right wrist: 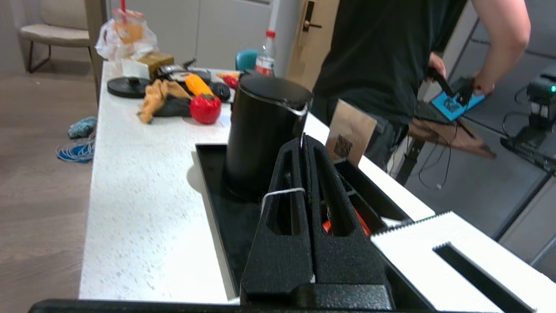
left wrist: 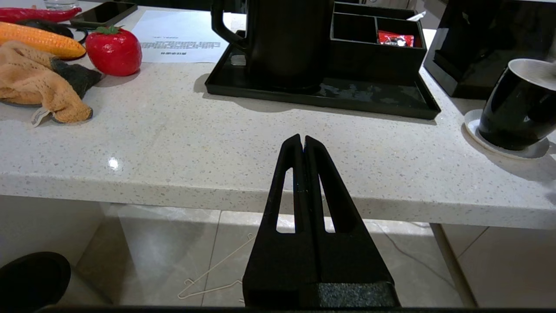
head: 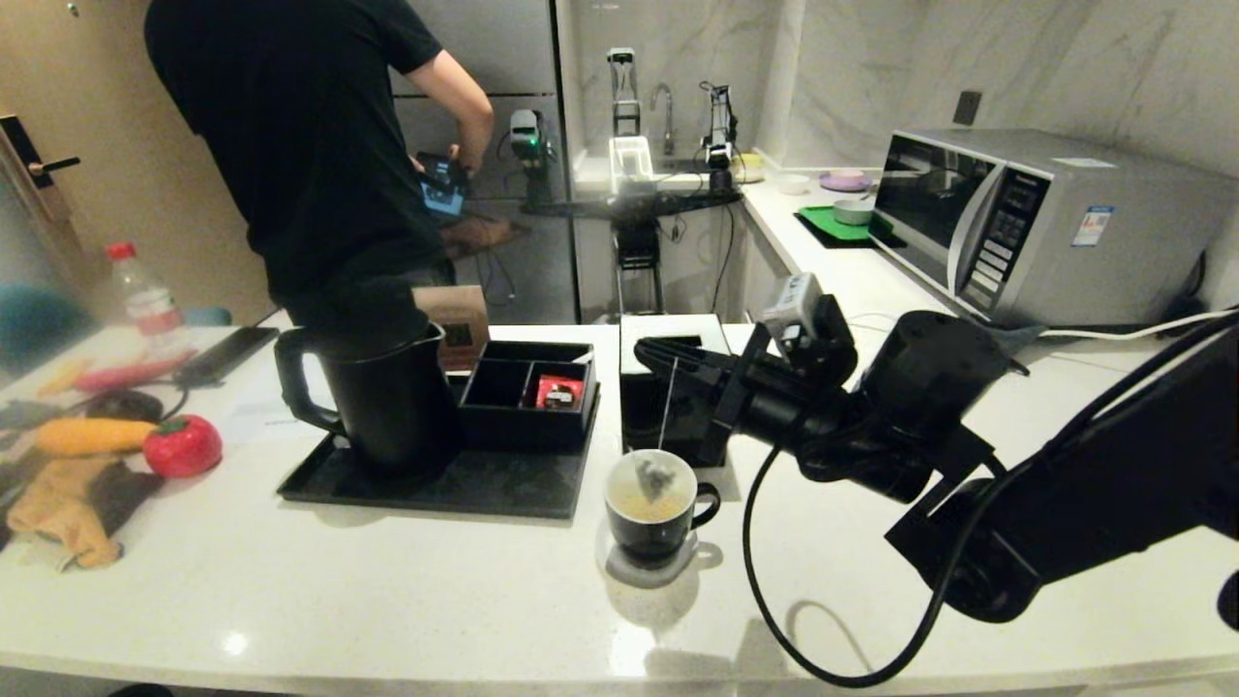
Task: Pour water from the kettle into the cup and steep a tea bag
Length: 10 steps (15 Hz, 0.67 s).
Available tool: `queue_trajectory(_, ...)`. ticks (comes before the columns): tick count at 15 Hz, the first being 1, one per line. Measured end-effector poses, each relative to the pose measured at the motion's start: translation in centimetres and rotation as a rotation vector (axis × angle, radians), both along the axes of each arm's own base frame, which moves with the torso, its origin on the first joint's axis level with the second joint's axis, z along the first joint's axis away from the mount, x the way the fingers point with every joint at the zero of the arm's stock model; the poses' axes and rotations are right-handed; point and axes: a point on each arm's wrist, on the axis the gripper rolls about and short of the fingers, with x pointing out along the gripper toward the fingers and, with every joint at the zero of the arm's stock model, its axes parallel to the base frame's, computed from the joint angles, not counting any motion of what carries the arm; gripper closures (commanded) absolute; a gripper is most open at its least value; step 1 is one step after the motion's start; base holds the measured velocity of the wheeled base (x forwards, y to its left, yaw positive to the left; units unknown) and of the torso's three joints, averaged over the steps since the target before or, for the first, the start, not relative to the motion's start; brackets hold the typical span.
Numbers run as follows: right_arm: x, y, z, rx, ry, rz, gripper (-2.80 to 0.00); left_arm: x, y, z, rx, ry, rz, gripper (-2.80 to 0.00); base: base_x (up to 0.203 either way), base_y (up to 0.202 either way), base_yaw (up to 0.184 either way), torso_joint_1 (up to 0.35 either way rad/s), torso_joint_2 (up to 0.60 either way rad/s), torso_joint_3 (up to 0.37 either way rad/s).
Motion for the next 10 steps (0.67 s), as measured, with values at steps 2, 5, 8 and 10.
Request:
queue_trajectory(2, 0.2, 0.0, -0.5, -0.005, 0.007, -0.003, 0.00, 0.0, 0.0, 0.0, 0.000, 0.000, 0.000, 0.00, 0.000, 0.000, 0.000, 0.000, 0.00, 0.000)
queue_trajectory(5, 0.6, 0.0, -1.1, -0.002, 0.005, -0.007, 0.00, 0.0, 0.0, 0.0, 0.000, -0.001, 0.000, 0.00, 0.000, 0.000, 0.000, 0.000, 0.00, 0.000)
queue_trajectory(8, 0.8, 0.0, -1.5, -0.007, 0.013, -0.009, 0.00, 0.0, 0.0, 0.0, 0.000, -0.001, 0.000, 0.00, 0.000, 0.000, 0.000, 0.000, 0.00, 0.000)
queue_trajectory(10, 0.9, 0.0, -1.6, -0.009, 0.015, -0.011, 0.00, 0.0, 0.0, 0.0, 0.000, 0.000, 0.000, 0.00, 0.000, 0.000, 0.000, 0.000, 0.00, 0.000)
